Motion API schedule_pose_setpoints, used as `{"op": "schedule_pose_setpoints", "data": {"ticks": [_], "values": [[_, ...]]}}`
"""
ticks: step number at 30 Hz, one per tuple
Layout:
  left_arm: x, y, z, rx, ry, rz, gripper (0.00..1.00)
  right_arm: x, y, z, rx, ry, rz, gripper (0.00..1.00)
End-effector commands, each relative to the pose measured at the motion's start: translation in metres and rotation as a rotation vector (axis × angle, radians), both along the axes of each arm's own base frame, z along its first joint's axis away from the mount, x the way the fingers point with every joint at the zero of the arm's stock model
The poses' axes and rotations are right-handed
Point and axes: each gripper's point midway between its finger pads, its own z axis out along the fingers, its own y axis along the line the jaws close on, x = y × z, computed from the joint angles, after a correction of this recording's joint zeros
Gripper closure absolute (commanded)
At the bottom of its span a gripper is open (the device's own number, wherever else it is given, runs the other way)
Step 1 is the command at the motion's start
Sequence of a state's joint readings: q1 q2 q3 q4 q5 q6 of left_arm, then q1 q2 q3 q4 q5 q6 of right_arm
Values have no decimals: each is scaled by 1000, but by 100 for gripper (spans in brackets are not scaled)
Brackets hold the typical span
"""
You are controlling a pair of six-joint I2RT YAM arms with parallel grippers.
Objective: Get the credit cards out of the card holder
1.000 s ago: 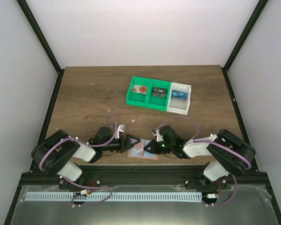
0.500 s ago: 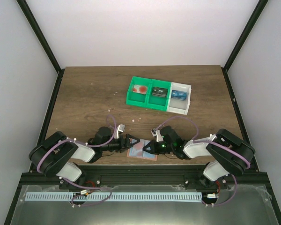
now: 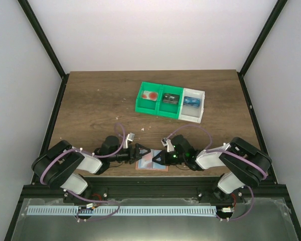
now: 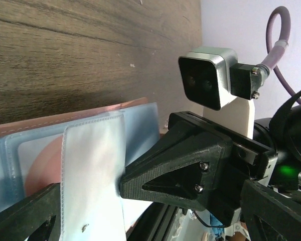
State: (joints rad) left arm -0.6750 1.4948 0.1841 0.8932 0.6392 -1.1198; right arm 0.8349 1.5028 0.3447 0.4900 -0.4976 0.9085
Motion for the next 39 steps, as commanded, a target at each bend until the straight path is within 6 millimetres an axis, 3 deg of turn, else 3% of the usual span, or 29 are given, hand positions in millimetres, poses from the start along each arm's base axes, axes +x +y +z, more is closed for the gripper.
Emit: {"op": "schedule_pose_setpoints", "data": {"ticks": [1,6,14,21,28,34,39], "values": [[-3,-6,16,-50,-37,-33,4,3,9,8,26,-39,25,97],[-6,-8,22,-76,-31,-41,4,5,10,6,4,-37,25,83],[-8,-12,29,-102,-31,-48,4,12,5,12,-45,-66,1,77],[-12,-25,40,-141,-31,-76,4,33,-31,31,-155,-174,-184,75],[-23,-46,46,-172,-24,-118,4,46,-72,71,-160,-312,-381,74],[-23,-55,41,-169,-10,-139,4,46,-82,90,-126,-353,-425,73],[-24,-54,39,-162,-7,-136,4,43,-81,87,-126,-339,-417,73]]}}
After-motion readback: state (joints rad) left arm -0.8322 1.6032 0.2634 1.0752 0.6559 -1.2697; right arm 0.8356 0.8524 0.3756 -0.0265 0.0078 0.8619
